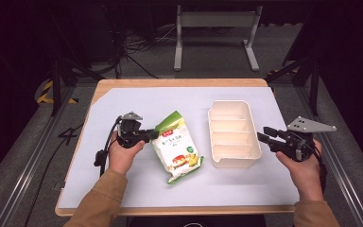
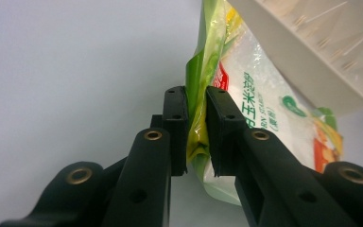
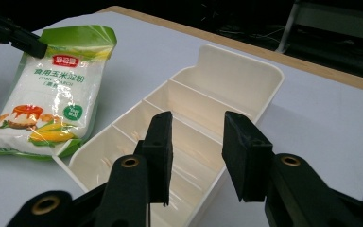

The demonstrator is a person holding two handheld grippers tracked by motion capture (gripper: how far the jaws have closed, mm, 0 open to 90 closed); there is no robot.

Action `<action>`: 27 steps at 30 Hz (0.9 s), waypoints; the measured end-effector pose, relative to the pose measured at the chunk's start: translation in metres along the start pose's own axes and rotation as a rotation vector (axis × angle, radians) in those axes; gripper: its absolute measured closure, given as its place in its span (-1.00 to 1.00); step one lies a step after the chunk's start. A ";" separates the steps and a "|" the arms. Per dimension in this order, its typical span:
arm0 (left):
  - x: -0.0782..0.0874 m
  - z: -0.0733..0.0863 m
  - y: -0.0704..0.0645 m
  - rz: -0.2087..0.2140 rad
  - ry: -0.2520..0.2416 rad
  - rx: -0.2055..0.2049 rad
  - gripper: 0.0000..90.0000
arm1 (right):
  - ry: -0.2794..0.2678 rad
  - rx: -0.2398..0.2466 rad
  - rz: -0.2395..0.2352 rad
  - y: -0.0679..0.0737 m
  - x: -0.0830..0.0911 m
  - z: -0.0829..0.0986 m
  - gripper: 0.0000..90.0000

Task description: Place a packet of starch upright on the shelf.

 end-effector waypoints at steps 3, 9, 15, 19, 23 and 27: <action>0.010 -0.006 -0.010 0.015 -0.035 -0.028 0.78 | 0.002 0.003 -0.008 0.002 0.001 -0.001 0.43; 0.033 -0.018 -0.036 0.103 -0.105 -0.094 0.79 | 0.028 0.017 -0.026 0.007 0.002 -0.003 0.51; 0.052 -0.025 -0.057 0.121 -0.144 -0.173 0.79 | 0.040 0.040 -0.048 0.015 0.001 -0.007 0.51; 0.061 -0.027 -0.065 0.118 -0.155 -0.225 0.79 | 0.040 0.068 -0.064 0.022 0.001 -0.011 0.47; 0.069 -0.028 -0.072 0.147 -0.176 -0.259 0.80 | 0.029 0.086 -0.098 0.031 0.000 -0.015 0.45; 0.076 -0.030 -0.082 0.180 -0.196 -0.314 0.80 | 0.012 0.103 -0.148 0.043 -0.001 -0.021 0.42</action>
Point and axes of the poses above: each handheld gripper's, and its own axes: x roughly backward along the jaws, z roughly out of its underside, y roughly to its left, the point moved 3 cm from there along -x, roughly forward along the jaws, and after that the axes turned 3 degrees about x, right-handed, at the moved point
